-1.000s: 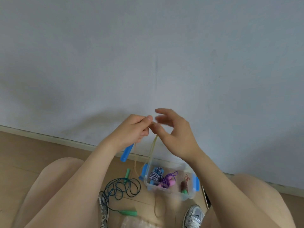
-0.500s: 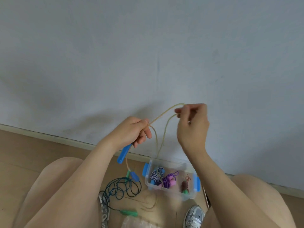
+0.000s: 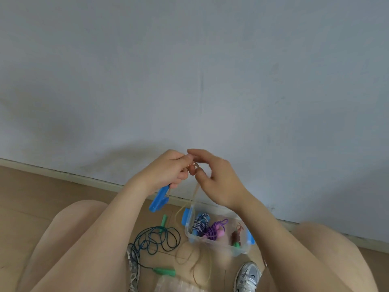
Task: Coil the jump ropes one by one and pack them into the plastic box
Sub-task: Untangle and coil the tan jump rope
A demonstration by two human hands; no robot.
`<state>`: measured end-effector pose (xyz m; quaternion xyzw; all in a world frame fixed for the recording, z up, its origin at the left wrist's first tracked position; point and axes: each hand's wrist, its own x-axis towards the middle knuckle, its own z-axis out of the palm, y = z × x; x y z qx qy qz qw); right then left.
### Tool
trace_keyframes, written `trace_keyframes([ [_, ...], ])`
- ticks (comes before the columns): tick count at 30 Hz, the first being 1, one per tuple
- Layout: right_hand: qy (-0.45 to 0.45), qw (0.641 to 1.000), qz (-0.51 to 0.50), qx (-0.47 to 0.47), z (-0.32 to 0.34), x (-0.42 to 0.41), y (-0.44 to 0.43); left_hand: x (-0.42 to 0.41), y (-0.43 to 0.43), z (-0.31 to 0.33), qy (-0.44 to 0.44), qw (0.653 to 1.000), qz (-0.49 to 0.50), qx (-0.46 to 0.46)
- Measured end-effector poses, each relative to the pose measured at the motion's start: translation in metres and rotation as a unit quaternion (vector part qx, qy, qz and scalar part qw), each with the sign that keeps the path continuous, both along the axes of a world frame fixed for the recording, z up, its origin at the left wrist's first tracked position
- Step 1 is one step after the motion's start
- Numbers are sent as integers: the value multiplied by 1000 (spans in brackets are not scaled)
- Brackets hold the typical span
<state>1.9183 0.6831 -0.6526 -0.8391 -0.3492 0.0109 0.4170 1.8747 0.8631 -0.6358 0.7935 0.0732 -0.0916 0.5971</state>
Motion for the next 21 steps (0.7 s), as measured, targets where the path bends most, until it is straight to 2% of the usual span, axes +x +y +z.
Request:
trace_keyframes([
  [3, -101, 994, -6, -48, -7, 5, 3, 0, 0, 1, -8, 1000, 5, -6],
  [8, -141, 979, -121, -84, -8, 12, 0, -2, 2, 3, -21, 1000, 8, -14],
  [12, -82, 967, -239, -14, -7, 13, 2, -2, 3, 4, -21, 1000, 3, -21],
  [15, -30, 955, -294, -34, -7, 17, 1, -1, 2, 3, -20, 1000, -10, -18],
  [18, -26, 969, -232, -76, -7, 17, -5, -4, 0, 5, 2, 999, -30, -31],
  [21, 45, 995, -85, -1, 5, 4, -1, -6, -2, 8, 19, 998, -55, -24],
])
